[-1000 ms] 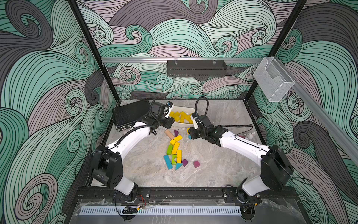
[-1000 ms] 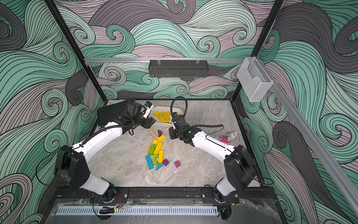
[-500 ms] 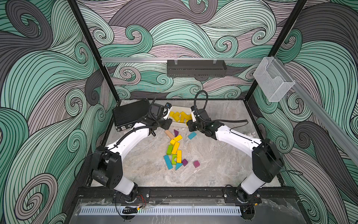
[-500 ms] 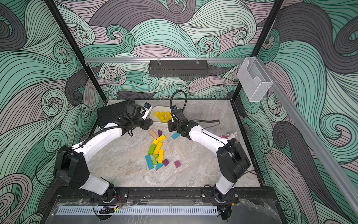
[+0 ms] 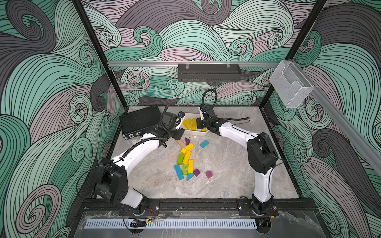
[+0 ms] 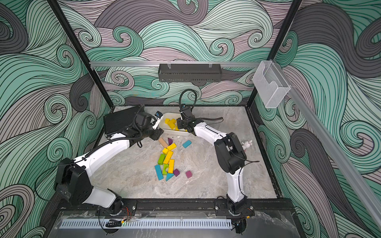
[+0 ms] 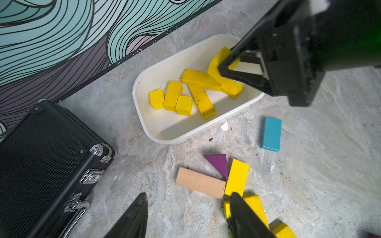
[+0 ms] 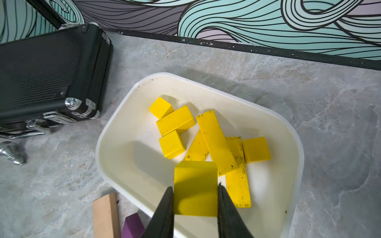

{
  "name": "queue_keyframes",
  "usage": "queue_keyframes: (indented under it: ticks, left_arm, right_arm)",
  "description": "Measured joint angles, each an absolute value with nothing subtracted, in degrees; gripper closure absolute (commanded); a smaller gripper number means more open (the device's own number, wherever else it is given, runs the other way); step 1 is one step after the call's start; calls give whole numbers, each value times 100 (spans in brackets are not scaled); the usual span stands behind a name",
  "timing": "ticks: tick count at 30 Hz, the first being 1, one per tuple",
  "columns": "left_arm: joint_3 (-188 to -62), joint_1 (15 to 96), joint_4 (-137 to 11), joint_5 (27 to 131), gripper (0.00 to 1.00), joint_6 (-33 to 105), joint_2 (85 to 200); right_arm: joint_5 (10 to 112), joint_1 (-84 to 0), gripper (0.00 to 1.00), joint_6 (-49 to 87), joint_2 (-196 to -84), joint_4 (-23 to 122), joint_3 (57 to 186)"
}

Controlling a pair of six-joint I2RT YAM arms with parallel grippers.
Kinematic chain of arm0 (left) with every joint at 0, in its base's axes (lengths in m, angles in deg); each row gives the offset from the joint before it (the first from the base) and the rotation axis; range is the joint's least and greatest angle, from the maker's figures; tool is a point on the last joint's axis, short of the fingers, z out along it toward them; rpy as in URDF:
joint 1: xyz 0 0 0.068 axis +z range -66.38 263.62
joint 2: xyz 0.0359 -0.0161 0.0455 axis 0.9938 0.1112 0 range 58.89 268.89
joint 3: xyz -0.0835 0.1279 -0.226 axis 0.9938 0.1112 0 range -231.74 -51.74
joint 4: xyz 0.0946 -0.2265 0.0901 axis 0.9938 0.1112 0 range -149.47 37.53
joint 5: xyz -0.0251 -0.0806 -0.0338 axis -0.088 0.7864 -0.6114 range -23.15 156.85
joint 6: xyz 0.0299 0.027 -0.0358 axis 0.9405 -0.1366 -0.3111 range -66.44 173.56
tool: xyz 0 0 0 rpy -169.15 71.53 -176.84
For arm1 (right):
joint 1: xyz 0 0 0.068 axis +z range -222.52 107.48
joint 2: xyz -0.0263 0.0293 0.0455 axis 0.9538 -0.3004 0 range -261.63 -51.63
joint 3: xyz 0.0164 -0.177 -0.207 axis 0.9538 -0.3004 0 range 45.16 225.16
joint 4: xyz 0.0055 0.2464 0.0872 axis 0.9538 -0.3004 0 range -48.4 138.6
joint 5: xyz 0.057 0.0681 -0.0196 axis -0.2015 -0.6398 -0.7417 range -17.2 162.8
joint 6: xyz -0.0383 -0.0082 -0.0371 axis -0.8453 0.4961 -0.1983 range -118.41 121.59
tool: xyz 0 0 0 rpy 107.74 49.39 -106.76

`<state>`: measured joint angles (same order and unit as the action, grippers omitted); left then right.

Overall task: Pick out the yellow building blocks
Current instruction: Place the building block in the storage box.

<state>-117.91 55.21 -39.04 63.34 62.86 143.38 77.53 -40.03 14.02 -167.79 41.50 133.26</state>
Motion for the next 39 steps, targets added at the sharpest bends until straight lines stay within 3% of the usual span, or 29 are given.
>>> queue_keyframes:
  ticks: [18, 39]
  left_arm:
    - [-11723, 5499, -4276, 6345, 36, 6342, 14847]
    - [-11865, 5668, -4252, 6516, 35, 6076, 14989]
  right_arm:
    - [7640, -4145, 69, 1258, -17706, 4089, 14088]
    - [7275, -4291, 64, 1227, -17841, 4065, 14093]
